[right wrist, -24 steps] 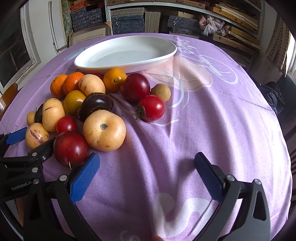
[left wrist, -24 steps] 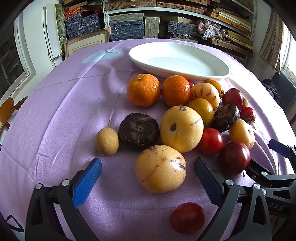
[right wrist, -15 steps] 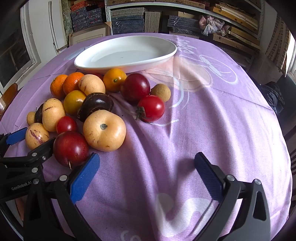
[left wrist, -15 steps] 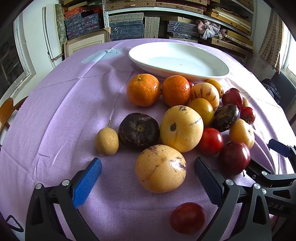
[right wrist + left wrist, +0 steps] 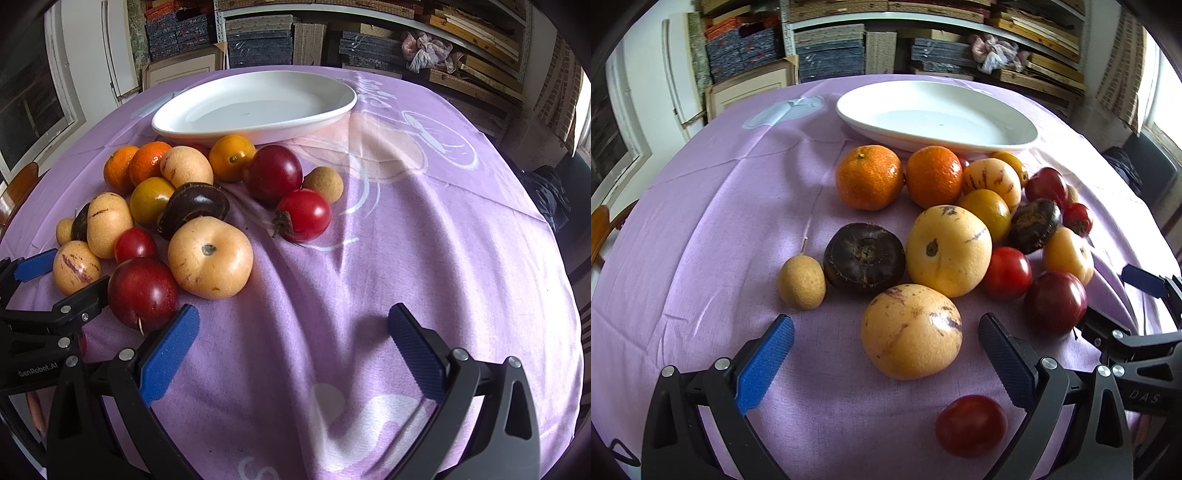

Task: Organize fruits

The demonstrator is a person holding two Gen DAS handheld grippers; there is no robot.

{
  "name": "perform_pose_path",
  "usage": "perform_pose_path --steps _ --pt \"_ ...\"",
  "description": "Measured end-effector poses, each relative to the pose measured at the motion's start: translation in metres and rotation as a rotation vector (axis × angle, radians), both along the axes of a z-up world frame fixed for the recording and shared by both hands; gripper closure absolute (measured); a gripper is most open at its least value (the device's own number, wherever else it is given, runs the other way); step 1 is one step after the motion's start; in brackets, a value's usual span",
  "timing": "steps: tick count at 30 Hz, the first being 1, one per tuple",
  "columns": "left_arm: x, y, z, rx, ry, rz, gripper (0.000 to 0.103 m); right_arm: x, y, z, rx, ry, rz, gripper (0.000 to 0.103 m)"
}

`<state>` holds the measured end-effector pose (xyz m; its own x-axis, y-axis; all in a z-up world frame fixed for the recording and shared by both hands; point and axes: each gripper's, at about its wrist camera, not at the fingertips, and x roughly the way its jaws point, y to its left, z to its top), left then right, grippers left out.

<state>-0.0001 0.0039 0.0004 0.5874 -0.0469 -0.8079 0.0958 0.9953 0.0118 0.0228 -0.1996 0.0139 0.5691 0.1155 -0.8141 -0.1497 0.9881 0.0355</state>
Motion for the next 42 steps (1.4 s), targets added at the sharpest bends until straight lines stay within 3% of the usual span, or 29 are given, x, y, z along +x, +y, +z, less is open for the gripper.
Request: perform_pose_path --steps 5,14,42 --pt "0.003 0.004 -0.001 -0.005 0.01 -0.104 0.003 0.002 -0.001 0.0 -0.009 0.024 0.071 0.004" --pt "0.006 0.007 -0.003 0.01 0.029 -0.184 0.003 -0.004 -0.011 0.002 -0.009 0.019 0.209 0.004" --pt "0.004 0.009 -0.003 0.006 0.013 -0.171 0.003 -0.004 -0.011 0.002 -0.01 0.018 0.211 0.004"
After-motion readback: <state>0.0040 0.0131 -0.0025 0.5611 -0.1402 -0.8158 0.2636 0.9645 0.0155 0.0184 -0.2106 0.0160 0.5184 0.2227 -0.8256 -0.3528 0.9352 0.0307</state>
